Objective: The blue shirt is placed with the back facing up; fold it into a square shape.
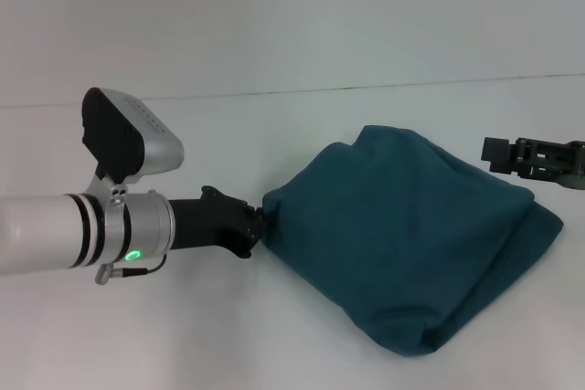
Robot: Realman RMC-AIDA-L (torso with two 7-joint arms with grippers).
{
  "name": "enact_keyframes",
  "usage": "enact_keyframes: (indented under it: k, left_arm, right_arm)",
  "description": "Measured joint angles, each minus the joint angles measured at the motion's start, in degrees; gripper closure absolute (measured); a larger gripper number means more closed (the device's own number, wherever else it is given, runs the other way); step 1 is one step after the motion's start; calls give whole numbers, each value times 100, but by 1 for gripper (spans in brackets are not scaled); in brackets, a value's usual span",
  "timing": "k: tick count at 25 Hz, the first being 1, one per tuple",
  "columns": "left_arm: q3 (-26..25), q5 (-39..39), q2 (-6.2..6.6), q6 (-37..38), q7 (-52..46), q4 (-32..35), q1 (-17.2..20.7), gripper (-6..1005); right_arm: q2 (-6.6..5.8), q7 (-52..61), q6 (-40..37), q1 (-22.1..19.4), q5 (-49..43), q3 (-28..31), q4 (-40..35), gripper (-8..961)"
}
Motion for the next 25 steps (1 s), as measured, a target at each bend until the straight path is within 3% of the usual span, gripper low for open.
enact_keyframes:
  k: [17,25]
  left_arm:
    - [-80,0,74,-1051,201,202,-213,997]
    - [-62,-13,14,-1621,550,218,-384,997]
  right_arm:
    - [282,-472,309,-56,18,228,23,61]
    - [363,-521,560,-57,2,218,24,62]
